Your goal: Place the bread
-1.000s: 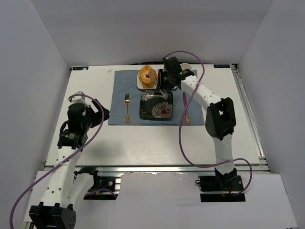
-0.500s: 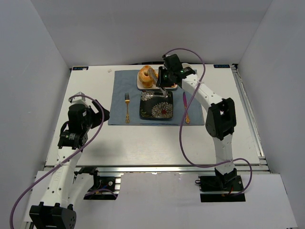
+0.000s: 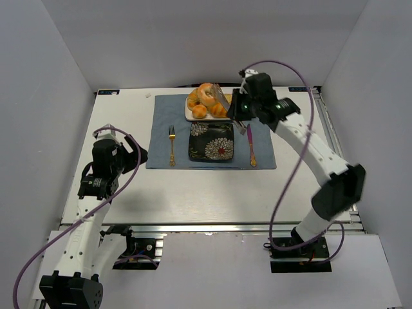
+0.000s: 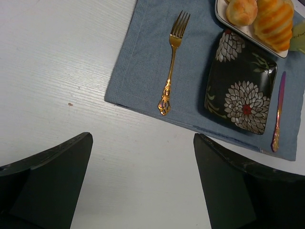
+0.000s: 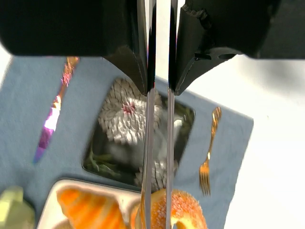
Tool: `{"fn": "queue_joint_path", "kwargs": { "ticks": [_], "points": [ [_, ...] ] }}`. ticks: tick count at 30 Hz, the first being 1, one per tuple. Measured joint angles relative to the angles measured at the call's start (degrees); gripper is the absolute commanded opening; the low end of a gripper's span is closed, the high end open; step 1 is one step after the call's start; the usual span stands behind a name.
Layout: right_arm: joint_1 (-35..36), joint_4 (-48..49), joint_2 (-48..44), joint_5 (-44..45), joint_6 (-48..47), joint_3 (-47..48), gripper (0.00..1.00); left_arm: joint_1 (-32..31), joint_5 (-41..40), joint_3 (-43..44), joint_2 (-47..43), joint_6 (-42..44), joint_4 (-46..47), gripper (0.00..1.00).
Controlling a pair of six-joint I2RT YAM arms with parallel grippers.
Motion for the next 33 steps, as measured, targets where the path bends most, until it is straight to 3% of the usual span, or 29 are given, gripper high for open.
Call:
{"fn": "queue_joint_path", "kwargs": {
  "ticks": [5,12,27,29,30,33],
  "points": [
    [0.3,0.4,-13.8,0.8,-2.4,-17.0,0.04,0.0,-0.7,0.7,-0.2,0.0,-0.6,0.98],
    [0.4,0.8,-16.1,1.4,-3.8,-30.6,0.04,0.0,-0.7,0.4,-2.4,-1.5,-0.7,0.98],
    [1.1,7.1,-10.2,1.6,-4.0,-32.5,0.09,-0.1,-0.7,-0.2,-4.6,-3.1,-1.3,0.98],
    [1.2,7.5,-9.7,1.6,-4.0,-32.5,0.13,-0.1,-0.7,-0.3,-4.6,-3.1,-1.4,0.98],
    [1.2,7.7,-9.5,1.6,-4.0,-32.5,0.22,-0.1,-0.7,-0.3,-4.6,-3.1,-1.4,0.98],
    [1.4,7.9,-9.1,1.6,-4.0,-32.5,0.33,-0.1,-0.7,-0.3,-4.7,-3.1,-1.9,0.98]
  ]
}}
